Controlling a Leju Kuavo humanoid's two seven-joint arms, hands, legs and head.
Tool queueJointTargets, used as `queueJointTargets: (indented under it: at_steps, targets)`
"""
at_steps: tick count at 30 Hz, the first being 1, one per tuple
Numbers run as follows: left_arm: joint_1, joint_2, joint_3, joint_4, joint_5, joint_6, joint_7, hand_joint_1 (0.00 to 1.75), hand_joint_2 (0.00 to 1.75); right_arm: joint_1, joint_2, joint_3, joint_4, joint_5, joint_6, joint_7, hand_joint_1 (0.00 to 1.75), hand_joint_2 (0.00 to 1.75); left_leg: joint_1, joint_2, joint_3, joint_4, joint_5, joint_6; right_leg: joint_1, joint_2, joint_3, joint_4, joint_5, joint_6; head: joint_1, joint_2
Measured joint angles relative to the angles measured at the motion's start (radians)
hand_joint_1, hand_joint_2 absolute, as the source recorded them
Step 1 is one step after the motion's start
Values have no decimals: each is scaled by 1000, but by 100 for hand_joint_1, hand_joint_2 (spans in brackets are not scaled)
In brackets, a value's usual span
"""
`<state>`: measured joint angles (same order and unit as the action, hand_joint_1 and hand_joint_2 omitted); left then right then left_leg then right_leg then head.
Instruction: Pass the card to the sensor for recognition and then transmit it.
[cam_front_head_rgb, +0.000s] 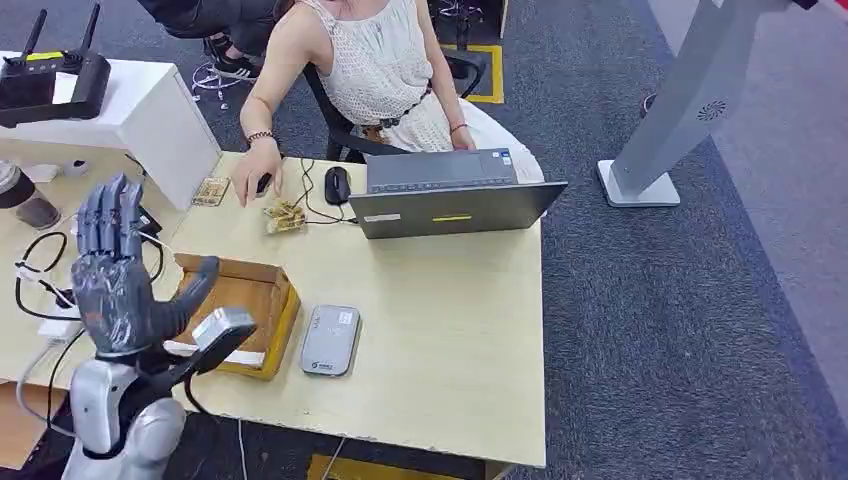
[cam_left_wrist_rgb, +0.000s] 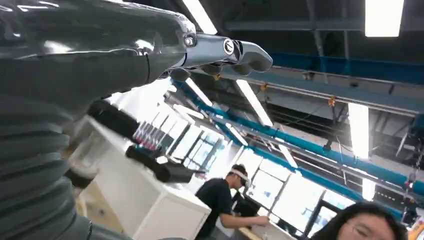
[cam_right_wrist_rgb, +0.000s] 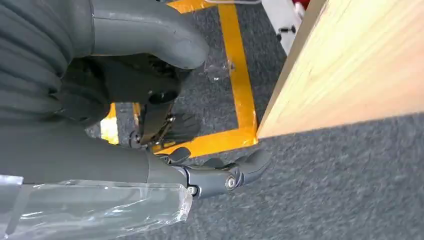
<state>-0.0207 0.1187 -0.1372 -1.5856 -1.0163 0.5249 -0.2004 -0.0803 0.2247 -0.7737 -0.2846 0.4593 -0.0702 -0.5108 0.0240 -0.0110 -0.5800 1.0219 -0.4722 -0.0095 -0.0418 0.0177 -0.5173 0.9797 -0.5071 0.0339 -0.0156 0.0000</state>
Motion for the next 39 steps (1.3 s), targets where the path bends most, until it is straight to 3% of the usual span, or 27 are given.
queueJointTargets:
  at_steps: [2, 4, 7, 9, 12, 14, 16, 17, 20, 21, 22, 23, 26, 27, 35, 36, 39]
  targets:
    - [105, 8, 60, -84, 169, -7, -92, 0, 175, 8, -2, -15, 0, -9, 6, -10, 0, 175, 0, 1, 0, 0, -1, 0, 0, 0, -1, 0, -1, 0, 0, 0]
    - [186, 5, 149, -143, 381, -80, -216, 0, 175, 16, -5, -29, 0, -16, 14, -20, 0, 175, 0, 0, 0, 0, -1, 0, 0, -1, 0, 0, -2, -1, -1, 0]
    - [242, -39, 351, -165, 622, -299, -364, 0, 175, 23, -7, -50, 0, -18, 16, -34, 0, 175, 1, 0, 0, -1, 0, 0, 1, -2, -1, 0, -2, -1, 0, 0]
    - [235, -82, 529, -148, 725, -487, -387, 0, 175, 26, -7, -63, 0, -12, 14, -37, 0, 175, 2, 0, 0, -1, 0, 0, 1, -2, -1, 0, -2, -1, 0, 0]
    - [181, -106, 813, 18, 727, -644, -397, 0, 175, 30, -7, -78, 1, 1, 3, -30, 0, 175, 2, 1, 2, -1, 0, -1, 2, 0, 1, 0, -1, -2, 0, 0]
    - [136, -95, 987, 219, 681, -672, -431, 0, 175, 32, -7, -89, 4, 16, -24, -15, 0, 175, 3, 2, 2, -1, 0, -1, 3, 1, 1, 1, -1, -2, -1, 0]
    - [107, -72, 1114, 412, 660, -673, -424, 0, 175, 32, -8, -94, 10, 30, -53, 10, 0, 175, 4, 3, 3, -1, 0, -2, 3, 1, -1, 1, -1, -3, -1, 0]
    - [95, -62, 1162, 496, 658, -662, -416, 0, 175, 33, -8, -95, 12, 35, -66, 22, 0, 0, 4, 2, 2, -1, 0, -2, 3, 1, -1, 1, -1, -3, -1, 0]
    - [56, -49, 1283, 756, 667, -590, -348, 0, 175, 32, -9, -95, 23, 57, -122, 76, 0, 0, 3, 0, 1, -1, -1, -2, 3, -1, 2, 0, -2, -2, -1, 0]
    - [46, -50, 1321, 827, 671, -559, -316, 0, 175, 31, -9, -95, 27, 64, -137, 95, 0, 175, 3, 0, 1, -1, -1, -2, 3, -1, 1, 0, -2, -2, -1, 0]
    - [40, -56, 1350, 907, 675, -521, -282, 0, 175, 31, -9, -95, 32, 65, -151, 113, 0, 175, 3, 0, 1, -1, -1, -2, 3, -1, 0, -1, -2, -2, -1, 0]
    - [33, -62, 1372, 960, 681, -500, -256, 0, 0, 32, -9, -96, 35, 68, -160, 128, 0, 175, 3, -1, 1, -1, -1, -1, 3, -2, 1, -2, -2, -2, 0, 0]
    - [7, -83, 1442, 1106, 705, -449, -92, 0, 0, 31, -9, -96, 44, 86, -171, 191, 0, 175, 3, -3, 1, -1, -1, -1, 2, -4, 1, -3, -2, -2, 0, 0]
    - [1, -95, 1462, 1146, 706, -431, -42, 0, 175, 30, -9, -96, 48, 93, -181, 214, 0, 175, 3, -3, 1, -1, -1, -1, 2, -4, 1, -3, -1, -1, 0, 0]
    - [-34, -149, 1499, 1301, 668, -428, 68, 0, 175, 30, -9, -96, 64, 113, -239, 308, 0, 175, 4, -3, 2, 0, -1, -1, 3, -4, 1, -3, -1, -2, 0, 0]
    - [-37, -151, 1499, 1308, 662, -429, 74, 0, 0, 30, -9, -96, 65, 114, -228, 306, 0, 0, 4, -3, 2, 0, -1, -1, 4, -4, 1, -3, -1, -2, 0, 0]
    - [-40, -152, 1499, 1323, 638, -444, 84, 0, 0, 29, -9, -96, 66, 130, -207, 291, 0, 0, 4, -3, 2, 0, -1, -1, 4, -4, 1, -3, -1, -2, 0, 0]
